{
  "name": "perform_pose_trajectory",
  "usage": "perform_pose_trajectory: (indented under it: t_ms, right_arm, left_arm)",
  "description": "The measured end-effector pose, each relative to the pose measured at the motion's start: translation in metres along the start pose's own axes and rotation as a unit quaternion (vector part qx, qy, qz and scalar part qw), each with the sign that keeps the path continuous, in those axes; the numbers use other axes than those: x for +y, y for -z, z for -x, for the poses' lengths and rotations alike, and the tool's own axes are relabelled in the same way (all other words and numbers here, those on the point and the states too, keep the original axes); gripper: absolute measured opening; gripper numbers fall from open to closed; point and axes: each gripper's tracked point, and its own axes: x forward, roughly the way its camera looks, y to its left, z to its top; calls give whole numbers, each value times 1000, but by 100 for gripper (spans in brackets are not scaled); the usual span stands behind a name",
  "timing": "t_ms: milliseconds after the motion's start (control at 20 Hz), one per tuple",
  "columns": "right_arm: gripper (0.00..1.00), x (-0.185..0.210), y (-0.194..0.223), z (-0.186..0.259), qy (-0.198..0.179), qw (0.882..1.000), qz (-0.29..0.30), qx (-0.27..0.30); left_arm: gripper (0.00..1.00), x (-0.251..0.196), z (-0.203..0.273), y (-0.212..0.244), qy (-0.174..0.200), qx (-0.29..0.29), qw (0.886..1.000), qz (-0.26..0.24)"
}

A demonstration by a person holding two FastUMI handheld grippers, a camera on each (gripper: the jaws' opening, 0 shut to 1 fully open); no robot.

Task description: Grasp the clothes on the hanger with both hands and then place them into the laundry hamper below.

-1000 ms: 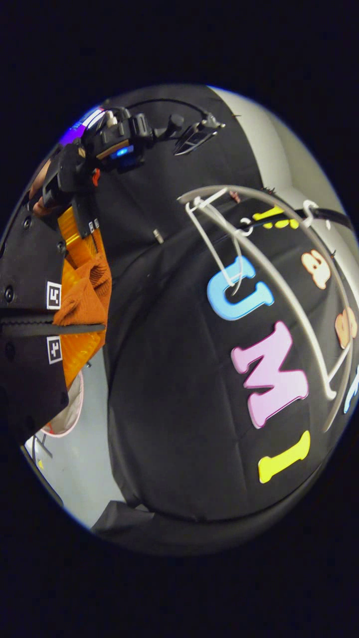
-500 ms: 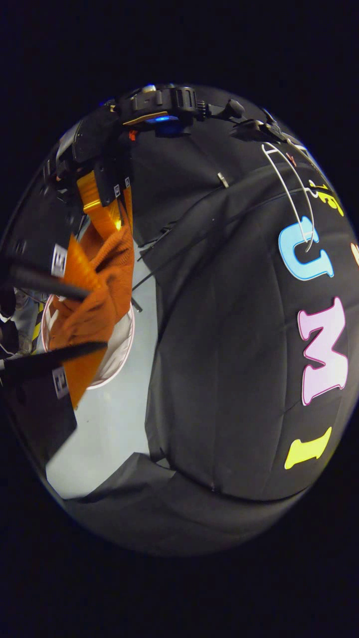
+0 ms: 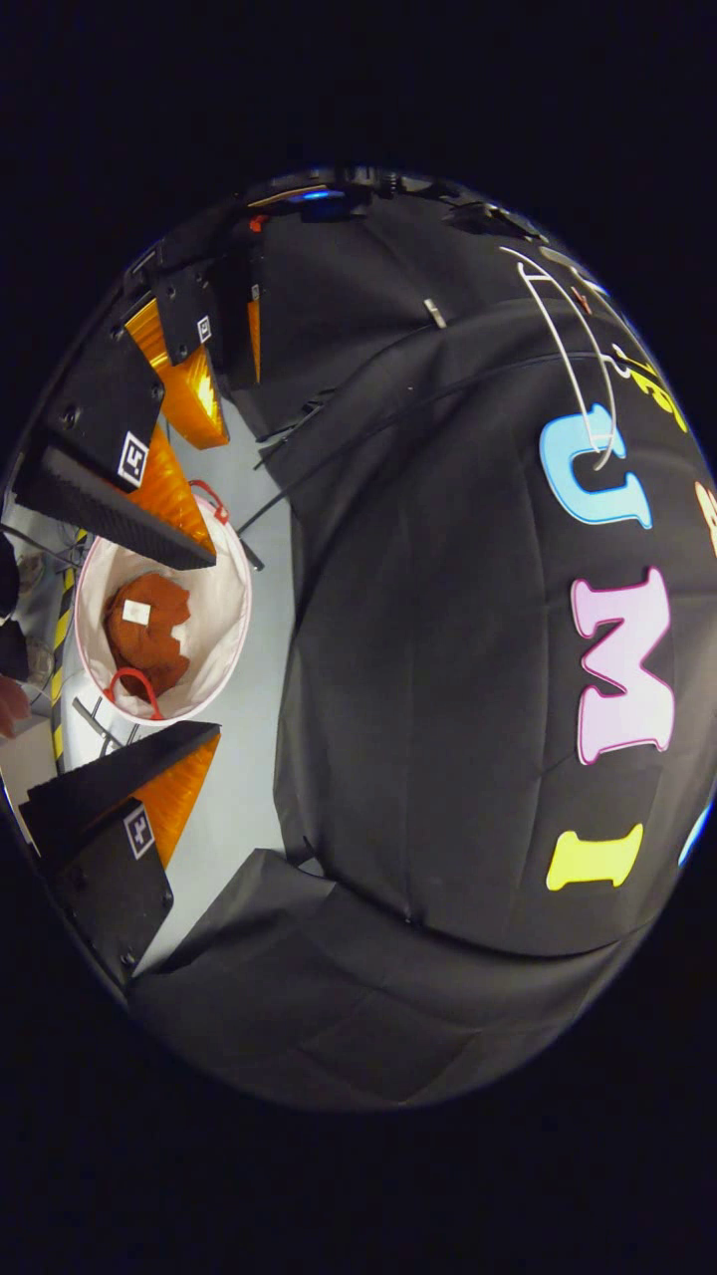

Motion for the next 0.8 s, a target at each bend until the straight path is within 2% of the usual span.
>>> perform_pose_trajectory:
  t_ms: [150,450,800]
  right_arm:
    - [99,5,-8,20,8,1000,-11,-14]
    - [99,31,-53,80,15,996,-13,-88]
    - [99,61,-111,165,18,981,-10,-193]
  left_arm:
    - [96,4,21,-10,-2,-20,1000,-3]
    - [95,15,84,-41,-11,-84,996,-8]
    - [95,29,189,-99,-18,-192,981,8]
